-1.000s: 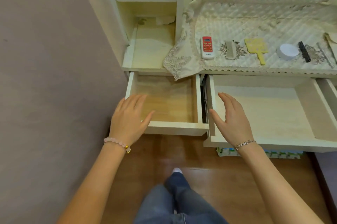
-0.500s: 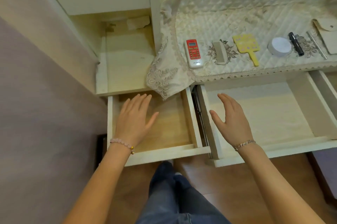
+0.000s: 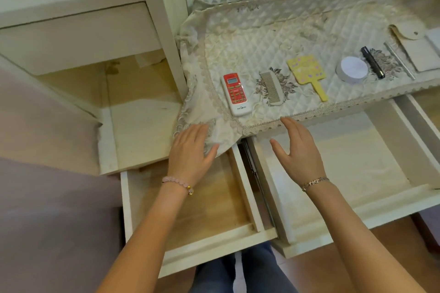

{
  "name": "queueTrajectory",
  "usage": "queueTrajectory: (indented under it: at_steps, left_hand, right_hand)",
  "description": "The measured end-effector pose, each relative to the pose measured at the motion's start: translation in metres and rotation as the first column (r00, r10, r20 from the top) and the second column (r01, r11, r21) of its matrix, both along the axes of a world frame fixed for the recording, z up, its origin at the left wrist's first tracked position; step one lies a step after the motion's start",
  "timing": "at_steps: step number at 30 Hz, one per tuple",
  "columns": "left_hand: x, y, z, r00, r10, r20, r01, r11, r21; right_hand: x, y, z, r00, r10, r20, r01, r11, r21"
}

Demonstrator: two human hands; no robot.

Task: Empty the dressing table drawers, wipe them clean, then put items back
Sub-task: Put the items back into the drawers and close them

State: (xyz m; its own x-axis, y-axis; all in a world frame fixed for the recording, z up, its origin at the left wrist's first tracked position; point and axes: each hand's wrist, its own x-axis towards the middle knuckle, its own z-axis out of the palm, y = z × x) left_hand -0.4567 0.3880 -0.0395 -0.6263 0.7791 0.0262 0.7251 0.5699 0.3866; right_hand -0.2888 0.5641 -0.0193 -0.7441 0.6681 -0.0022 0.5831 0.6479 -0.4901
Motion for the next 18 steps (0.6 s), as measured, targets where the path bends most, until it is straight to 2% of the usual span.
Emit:
queueTrajectory:
  at_steps: [3, 6, 9, 11, 15, 18]
  left_hand:
    - [-0.003, 0.033, -0.001, 0.969, 0.109, 0.221, -0.125, 0.990, 0.058]
    - [-0.009, 0.077, -0.002, 0.808, 0.278, 0.519, -0.395, 0.910, 0.128]
    - [-0.018, 0.116, -0.010, 0.670, 0.346, 0.657, -0.518, 0.851, 0.081]
    - [-0.022, 0.135, -0.018, 0.671, 0.372, 0.642, -0.515, 0.856, 0.042]
    - [-0.023, 0.155, -0.028, 0.719, 0.507, 0.476, -0.541, 0.838, -0.074]
    - [-0.023, 0.160, -0.030, 0.700, 0.541, 0.467, -0.576, 0.813, -0.078]
  right_hand:
    - [-0.006, 0.014, -0.003, 1.000, 0.003, -0.007, -0.003, 1.000, -0.005]
    - [-0.011, 0.025, -0.007, 1.000, 0.005, -0.005, -0.005, 1.000, -0.021]
    - [-0.014, 0.034, -0.012, 1.000, 0.005, -0.008, -0.005, 0.999, -0.035]
    - [-0.015, 0.039, -0.015, 1.000, 0.001, -0.008, -0.002, 0.999, -0.044]
    - [-0.011, 0.050, -0.021, 1.000, -0.005, -0.015, 0.005, 0.998, -0.055]
    - [-0.008, 0.056, -0.024, 1.000, -0.009, -0.019, 0.008, 0.998, -0.068]
